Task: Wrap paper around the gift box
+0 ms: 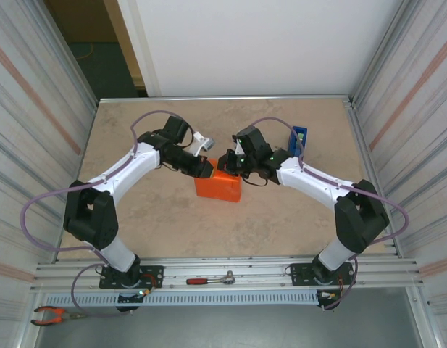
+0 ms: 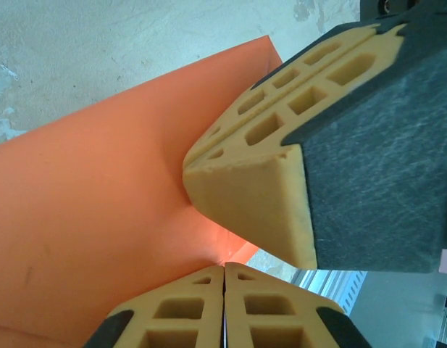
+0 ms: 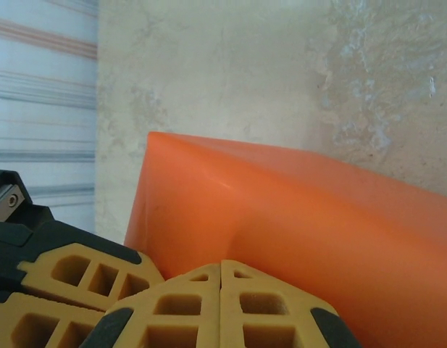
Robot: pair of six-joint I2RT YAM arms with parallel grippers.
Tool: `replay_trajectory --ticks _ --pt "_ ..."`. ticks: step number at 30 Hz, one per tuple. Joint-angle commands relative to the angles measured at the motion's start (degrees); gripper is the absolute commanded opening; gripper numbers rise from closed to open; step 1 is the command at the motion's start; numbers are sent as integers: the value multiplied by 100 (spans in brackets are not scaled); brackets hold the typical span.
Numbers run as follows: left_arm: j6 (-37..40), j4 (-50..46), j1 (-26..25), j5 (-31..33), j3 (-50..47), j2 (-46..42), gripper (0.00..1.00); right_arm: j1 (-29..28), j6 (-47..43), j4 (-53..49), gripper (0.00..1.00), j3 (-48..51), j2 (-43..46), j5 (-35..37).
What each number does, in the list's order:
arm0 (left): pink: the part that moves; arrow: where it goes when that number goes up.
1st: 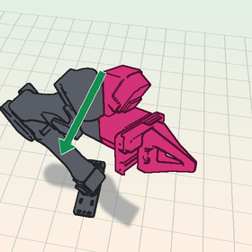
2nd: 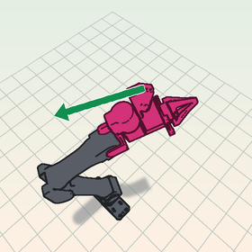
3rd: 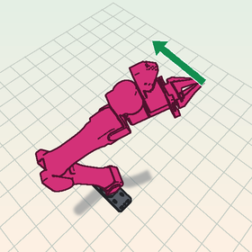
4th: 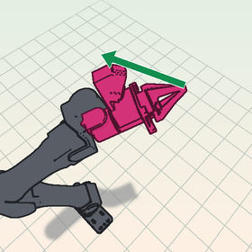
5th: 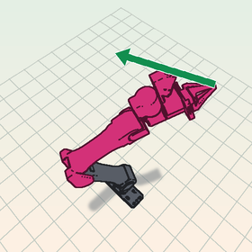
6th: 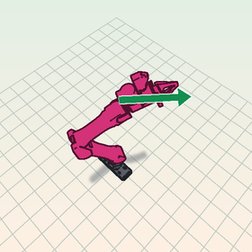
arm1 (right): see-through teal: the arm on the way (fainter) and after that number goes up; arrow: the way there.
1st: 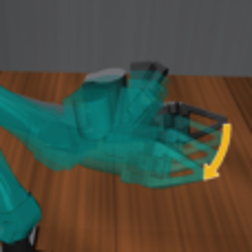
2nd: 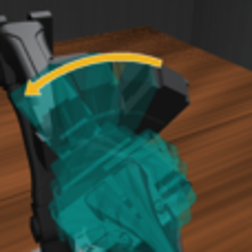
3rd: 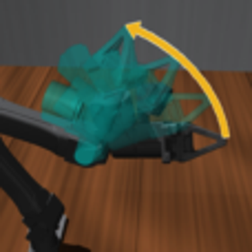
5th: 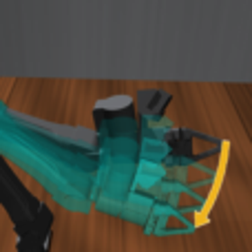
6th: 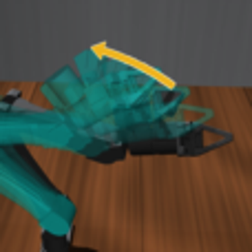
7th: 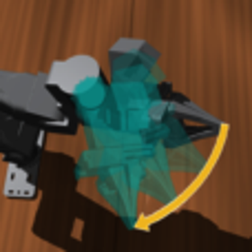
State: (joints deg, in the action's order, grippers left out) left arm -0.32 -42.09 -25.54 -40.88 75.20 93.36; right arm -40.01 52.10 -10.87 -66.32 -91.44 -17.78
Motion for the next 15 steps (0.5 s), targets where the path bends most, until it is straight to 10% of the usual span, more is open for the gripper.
replay_trajectory --ticks 1,15 --pt "-187 -36 199 -223 87 -318 9 -96 74 -134 0 380 -24 189" --pt "-1327 1070 1056 -507 307 -183 17 -219 140 -14 0 693 20 399"
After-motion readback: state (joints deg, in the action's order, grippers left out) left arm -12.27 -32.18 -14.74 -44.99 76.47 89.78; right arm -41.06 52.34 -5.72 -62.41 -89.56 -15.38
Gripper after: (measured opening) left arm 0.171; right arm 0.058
